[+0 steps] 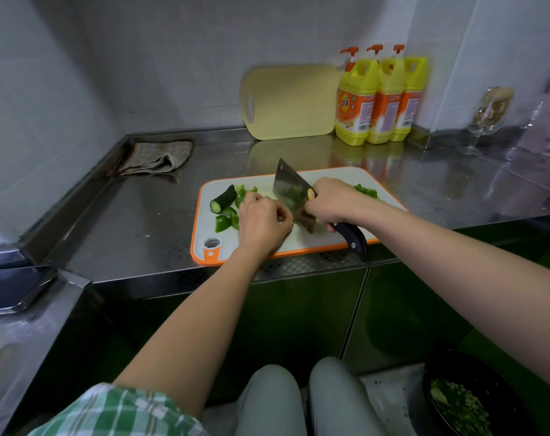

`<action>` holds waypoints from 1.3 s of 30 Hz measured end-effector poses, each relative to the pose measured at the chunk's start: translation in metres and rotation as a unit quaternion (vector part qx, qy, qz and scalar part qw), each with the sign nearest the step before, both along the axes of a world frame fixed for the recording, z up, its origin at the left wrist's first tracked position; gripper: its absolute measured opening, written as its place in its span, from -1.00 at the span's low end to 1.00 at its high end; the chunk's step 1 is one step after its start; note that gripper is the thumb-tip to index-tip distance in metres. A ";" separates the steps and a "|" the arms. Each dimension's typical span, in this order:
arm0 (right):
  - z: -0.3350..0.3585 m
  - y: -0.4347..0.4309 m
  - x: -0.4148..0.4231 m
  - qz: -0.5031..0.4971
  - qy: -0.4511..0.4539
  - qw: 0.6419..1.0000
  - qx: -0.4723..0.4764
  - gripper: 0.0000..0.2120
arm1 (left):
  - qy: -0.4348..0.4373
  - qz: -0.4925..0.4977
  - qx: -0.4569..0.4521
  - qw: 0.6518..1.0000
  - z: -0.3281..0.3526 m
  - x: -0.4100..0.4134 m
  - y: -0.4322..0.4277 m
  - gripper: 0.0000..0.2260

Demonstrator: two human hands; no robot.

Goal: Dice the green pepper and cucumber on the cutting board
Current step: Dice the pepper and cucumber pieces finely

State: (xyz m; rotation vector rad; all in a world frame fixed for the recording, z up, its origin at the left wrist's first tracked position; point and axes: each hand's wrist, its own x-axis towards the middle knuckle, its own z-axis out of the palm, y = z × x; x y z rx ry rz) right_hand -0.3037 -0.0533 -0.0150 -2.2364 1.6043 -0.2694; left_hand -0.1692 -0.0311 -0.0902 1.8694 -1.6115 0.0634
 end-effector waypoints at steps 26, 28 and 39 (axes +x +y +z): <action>-0.008 -0.016 -0.019 -0.032 -0.158 0.985 0.053 -0.84 | -0.014 0.032 -0.044 0.998 0.002 0.004 -0.005 -0.86; -0.015 -0.007 -0.011 -0.020 -0.151 0.986 0.073 -0.83 | -0.030 0.061 -0.054 0.996 0.002 0.006 -0.002 -0.83; -0.026 -0.029 -0.055 -0.111 -0.137 0.982 0.067 -0.94 | -0.055 0.031 -0.015 0.998 0.002 -0.012 0.001 -0.82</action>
